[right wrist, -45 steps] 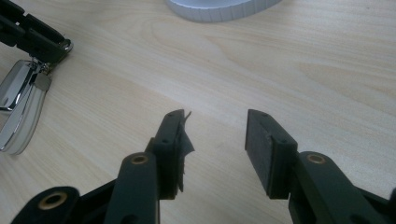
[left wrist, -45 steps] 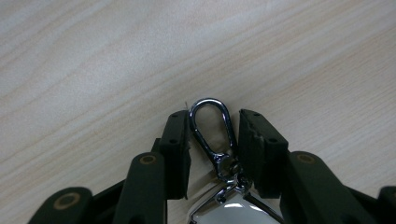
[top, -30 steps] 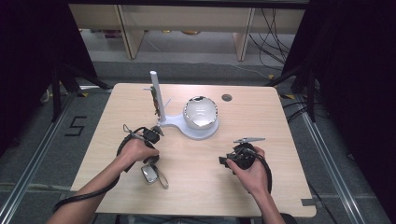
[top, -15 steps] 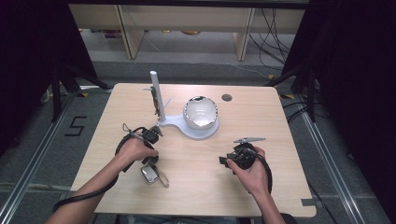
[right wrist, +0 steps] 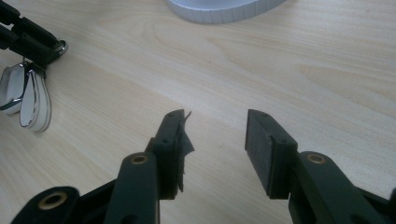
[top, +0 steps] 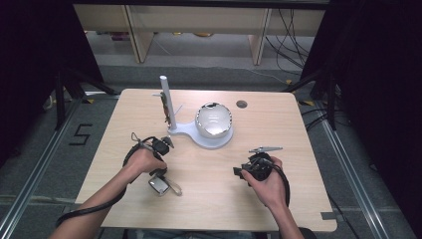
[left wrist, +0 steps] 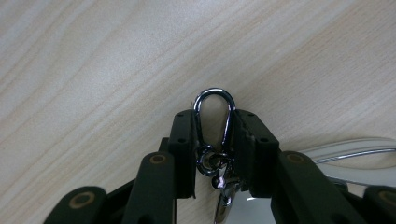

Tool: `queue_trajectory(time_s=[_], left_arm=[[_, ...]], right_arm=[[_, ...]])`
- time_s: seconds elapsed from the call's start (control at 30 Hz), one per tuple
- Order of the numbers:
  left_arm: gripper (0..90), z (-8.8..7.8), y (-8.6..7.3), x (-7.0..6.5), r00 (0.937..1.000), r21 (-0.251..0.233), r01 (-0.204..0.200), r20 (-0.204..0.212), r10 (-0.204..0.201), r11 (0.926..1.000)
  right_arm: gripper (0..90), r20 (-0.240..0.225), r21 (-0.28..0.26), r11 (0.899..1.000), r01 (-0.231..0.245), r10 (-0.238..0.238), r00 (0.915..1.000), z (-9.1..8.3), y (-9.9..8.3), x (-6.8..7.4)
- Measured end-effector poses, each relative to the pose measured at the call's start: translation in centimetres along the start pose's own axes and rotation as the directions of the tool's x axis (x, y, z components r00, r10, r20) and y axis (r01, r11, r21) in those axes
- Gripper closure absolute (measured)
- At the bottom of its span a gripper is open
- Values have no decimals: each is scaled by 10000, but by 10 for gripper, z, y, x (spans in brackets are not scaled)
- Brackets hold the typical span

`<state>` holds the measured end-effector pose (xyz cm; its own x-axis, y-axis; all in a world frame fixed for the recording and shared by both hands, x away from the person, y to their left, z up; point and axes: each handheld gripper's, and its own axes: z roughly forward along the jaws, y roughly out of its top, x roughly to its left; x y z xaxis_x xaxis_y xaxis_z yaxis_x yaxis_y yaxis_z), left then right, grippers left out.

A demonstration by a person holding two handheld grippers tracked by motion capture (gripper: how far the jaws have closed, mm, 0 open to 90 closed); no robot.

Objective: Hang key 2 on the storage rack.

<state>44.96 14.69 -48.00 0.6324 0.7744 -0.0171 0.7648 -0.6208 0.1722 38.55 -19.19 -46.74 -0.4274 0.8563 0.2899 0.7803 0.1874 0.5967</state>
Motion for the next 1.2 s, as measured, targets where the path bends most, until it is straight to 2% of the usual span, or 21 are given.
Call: queue_trajectory(time_s=[0.03,0.27,0.3,0.33,0.37,0.43,0.47,0.5,0.53,0.57,0.6,0.67,0.7,0.77,0.93,0.97,1.0,1.1,1.13,1.17,1.2], left_arm=[[690,1,-1,0,10000,-180,-28,9,28,9998],[694,-2,-5,2,9998,-376,-135,139,140,9992],[713,-8,-5,4,9995,-654,-206,230,221,9976],[831,-11,-5,5,9997,-1033,-140,200,162,9945],[854,-13,-4,7,9990,-1140,-426,57,435,9926],[838,-12,-6,8,9971,-760,-757,-107,751,9942],[827,-10,-6,7,9985,-1038,-541,-36,540,9931],[809,-10,-6,7,9985,-1038,-541,-36,540,9931],[778,-9,-7,7,9995,-983,-311,-107,302,9947],[761,-9,-8,7,9998,-1055,-199,-72,193,9942],[752,-8,-8,7,9999,-1024,-141,-55,136,9946],[730,-8,-8,7,9999,-916,-129,-48,126,9957],[705,-7,-8,8,10000,-789,-39,23,41,9969],[674,-6,-8,8,10000,-768,-35,34,38,9970],[739,-2,-10,5,9999,-375,-63,110,67,9993],[751,-3,-10,7,9991,-215,-414,55,416,9989],[774,-2,-11,5,9997,-232,-192,114,195,9995],[825,-1,-12,5,9996,-402,-184,196,192,9990],[854,-2,-12,6,9995,-339,-186,257,194,9993],[857,-2,-12,6,9994,-298,-223,267,231,9993],[859,-3,-12,8,9982,-253,-557,196,562,9981]], right_arm=[[584,-2,-1,10000,-4,4,10000,0,0,0],[583,0,-10,10000,-11,11,10000,0,0,0],[583,7,1,10000,-11,11,10000,0,0,0],[583,100,291,9996,-7,4,10000,-1,1,-1],[583,86,294,9995,-83,80,9999,-1,1,0],[582,3,-17,10000,-14,14,10000,0,0,0],[582,4,-15,10000,1,-1,10000,0,0,0],[582,-18,-20,10000,11,-11,10000,0,0,1],[582,8,-16,10000,23,-23,10000,0,0,0],[582,-90,282,9990,-351,354,9993,-2,0,3],[582,-96,294,9986,-432,435,9990,-2,1,3],[582,-103,283,9988,-402,405,9991,-2,1,2],[582,-1,-46,10000,67,-67,10000,-2,1,-1],[582,20,-87,10000,27,-27,10000,-1,1,-1],[582,-61,-7,9998,-176,176,9998,-2,0,1],[581,-92,62,9992,-407,408,9991,-2,0,3],[582,-93,57,9991,-408,409,9991,-2,0,3],[582,-82,53,9991,-411,412,9991,-2,0,3],[581,-37,-39,9999,-101,101,9999,-1,1,1],[580,-15,-43,9999,-107,107,9999,-1,0,1],[580,3,-43,9999,-118,118,9999,-1,0,1]])
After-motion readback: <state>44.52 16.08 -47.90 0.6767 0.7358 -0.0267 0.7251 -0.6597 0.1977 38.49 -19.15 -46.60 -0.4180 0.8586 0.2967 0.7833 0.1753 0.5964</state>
